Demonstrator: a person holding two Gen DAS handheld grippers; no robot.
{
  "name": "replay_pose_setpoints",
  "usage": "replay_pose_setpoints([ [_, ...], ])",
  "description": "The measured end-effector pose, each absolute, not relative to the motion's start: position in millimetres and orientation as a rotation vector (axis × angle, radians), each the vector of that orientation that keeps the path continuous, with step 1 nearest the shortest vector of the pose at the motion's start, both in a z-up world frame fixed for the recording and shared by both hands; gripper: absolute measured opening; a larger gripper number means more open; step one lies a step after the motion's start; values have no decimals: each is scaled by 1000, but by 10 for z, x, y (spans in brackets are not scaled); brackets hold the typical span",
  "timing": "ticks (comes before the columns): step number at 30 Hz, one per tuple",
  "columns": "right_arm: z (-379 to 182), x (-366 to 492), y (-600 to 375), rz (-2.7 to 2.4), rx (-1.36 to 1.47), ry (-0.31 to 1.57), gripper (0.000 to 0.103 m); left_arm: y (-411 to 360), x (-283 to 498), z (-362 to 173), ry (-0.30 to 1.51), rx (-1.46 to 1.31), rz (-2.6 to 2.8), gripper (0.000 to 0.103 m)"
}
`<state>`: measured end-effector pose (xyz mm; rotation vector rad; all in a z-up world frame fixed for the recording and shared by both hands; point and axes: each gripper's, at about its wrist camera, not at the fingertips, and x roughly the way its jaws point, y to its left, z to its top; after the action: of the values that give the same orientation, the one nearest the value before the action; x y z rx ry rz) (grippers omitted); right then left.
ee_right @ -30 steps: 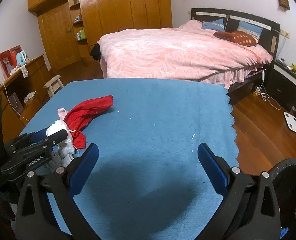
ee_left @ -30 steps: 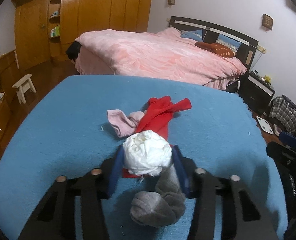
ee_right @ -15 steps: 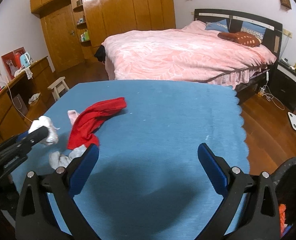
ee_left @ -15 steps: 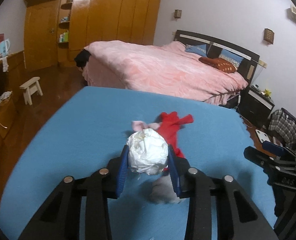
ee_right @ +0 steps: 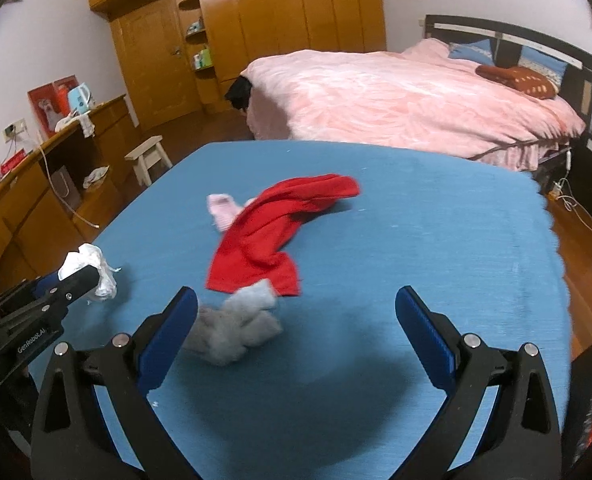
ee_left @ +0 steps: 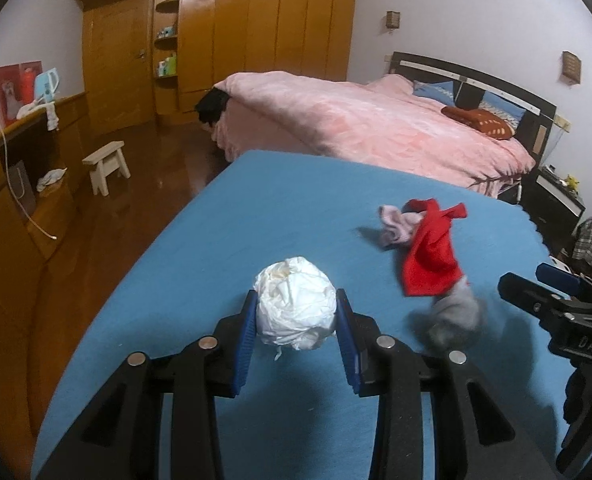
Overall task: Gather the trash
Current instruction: 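Grasp the grey sock with the right tool while the left tool holds the tissue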
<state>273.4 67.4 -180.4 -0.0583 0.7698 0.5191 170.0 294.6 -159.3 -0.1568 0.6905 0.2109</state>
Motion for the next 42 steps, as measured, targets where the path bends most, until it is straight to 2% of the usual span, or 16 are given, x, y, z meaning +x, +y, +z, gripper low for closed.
replay_pose_setpoints([
  [30, -2039, 2674, 1158, 529, -123, 850, 96, 3247, 1566, -1727, 690, -241, 227, 37],
  [32, -2053, 2699, 1160, 530, -125, 862, 84, 3249, 1554, -1723, 691, -239, 226, 37],
  [33, -2065, 2717, 1163, 540, -124, 875, 73, 3242, 1556, -1720, 692, -237, 226, 37],
  [35, -2057, 2712, 1152, 558, -122, 878, 68, 3230, 1560, -1717, 693, -235, 227, 37],
  [36, -2046, 2700, 1149, 565, -125, 873, 62, 3222, 1560, -1714, 693, -231, 228, 37],
  [39, -1980, 2659, 1121, 582, -129, 859, 52, 3186, 1552, -1686, 691, -217, 229, 37],
  [42, -1920, 2650, 1049, 593, -111, 859, 48, 3138, 1553, -1652, 687, -217, 224, 37],
])
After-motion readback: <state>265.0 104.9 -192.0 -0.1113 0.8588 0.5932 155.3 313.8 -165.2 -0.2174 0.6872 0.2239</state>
